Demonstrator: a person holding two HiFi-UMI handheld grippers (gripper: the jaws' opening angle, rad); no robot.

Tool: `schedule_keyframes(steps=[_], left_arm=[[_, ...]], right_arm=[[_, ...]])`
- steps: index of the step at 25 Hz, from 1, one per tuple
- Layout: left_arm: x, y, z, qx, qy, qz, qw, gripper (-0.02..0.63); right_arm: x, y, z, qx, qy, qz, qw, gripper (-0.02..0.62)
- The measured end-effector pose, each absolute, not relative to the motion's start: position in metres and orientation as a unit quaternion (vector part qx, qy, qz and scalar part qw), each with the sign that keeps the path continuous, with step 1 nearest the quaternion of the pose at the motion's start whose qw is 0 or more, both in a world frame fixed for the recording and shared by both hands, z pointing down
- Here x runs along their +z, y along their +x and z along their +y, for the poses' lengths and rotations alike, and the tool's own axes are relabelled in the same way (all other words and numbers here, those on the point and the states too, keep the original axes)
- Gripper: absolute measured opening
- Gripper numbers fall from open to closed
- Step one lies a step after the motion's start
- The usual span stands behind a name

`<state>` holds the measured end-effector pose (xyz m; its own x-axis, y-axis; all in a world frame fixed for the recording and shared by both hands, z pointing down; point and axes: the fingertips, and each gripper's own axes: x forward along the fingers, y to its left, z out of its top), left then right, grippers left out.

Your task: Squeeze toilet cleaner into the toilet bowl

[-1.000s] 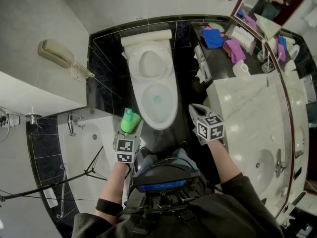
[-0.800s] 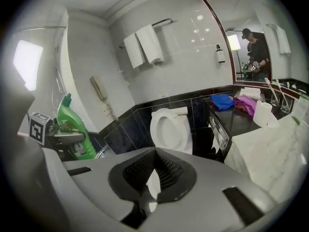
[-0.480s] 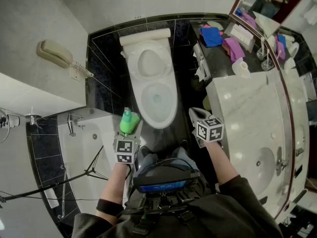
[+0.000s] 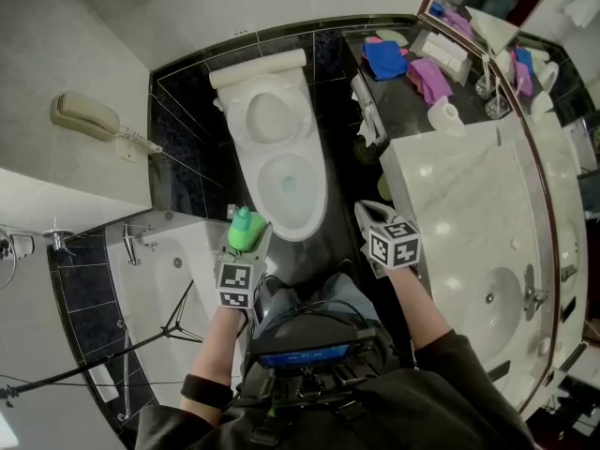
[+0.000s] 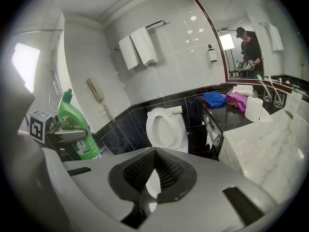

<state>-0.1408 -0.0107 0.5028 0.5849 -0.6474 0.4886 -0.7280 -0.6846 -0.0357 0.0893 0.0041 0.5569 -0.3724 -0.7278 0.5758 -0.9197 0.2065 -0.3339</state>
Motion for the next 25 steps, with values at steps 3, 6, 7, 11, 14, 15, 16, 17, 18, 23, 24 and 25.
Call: schedule_keyframes(steps=[3, 6, 7, 11, 14, 15, 16, 17, 18, 23, 24, 25], left_arm=[[0.503, -0.115, -0.017, 0.240, 0.893, -0.373, 0.079, 0.189], [0.501, -0.080, -0.025, 0.237, 0.902, -0.354, 0.070, 0.189], [0.500, -0.067, -0.028, 0.237, 0.905, -0.346, 0.067, 0.189], [0.499, -0.010, -0.039, 0.231, 0.917, -0.320, 0.054, 0.189], [0.496, 0.035, -0.046, 0.226, 0.925, -0.301, 0.045, 0.189], [0.494, 0.050, -0.049, 0.224, 0.928, -0.294, 0.041, 0.187], [0.493, 0.065, -0.051, 0.222, 0.931, -0.287, 0.037, 0.187], [0.492, 0.079, -0.053, 0.220, 0.934, -0.279, 0.032, 0.187], [0.492, 0.092, -0.056, 0.218, 0.937, -0.271, 0.028, 0.189], [0.492, 0.157, -0.069, 0.214, 0.952, -0.216, 0.009, 0.189], [0.494, 0.168, -0.074, 0.214, 0.955, -0.207, 0.005, 0.189], [0.496, 0.179, -0.079, 0.214, 0.956, -0.200, 0.001, 0.189]], right_arm=[[0.554, 0.107, 0.005, 0.317, 0.548, -0.760, 0.148, 0.006], [0.549, 0.129, 0.003, 0.311, 0.556, -0.756, 0.146, 0.005], [0.547, 0.137, 0.002, 0.310, 0.558, -0.756, 0.145, 0.005], [0.547, 0.176, 0.001, 0.304, 0.563, -0.756, 0.139, 0.006], [0.543, 0.204, 0.000, 0.299, 0.561, -0.759, 0.138, 0.006], [0.540, 0.213, -0.001, 0.299, 0.561, -0.760, 0.137, 0.006], [0.539, 0.222, -0.001, 0.298, 0.562, -0.760, 0.135, 0.006], [0.538, 0.232, -0.002, 0.296, 0.564, -0.759, 0.134, 0.006], [0.538, 0.242, -0.003, 0.294, 0.567, -0.758, 0.134, 0.006], [0.538, 0.284, -0.014, 0.294, 0.595, -0.739, 0.120, 0.006], [0.539, 0.290, -0.017, 0.294, 0.600, -0.735, 0.118, 0.006], [0.539, 0.296, -0.021, 0.294, 0.604, -0.732, 0.116, 0.006]])
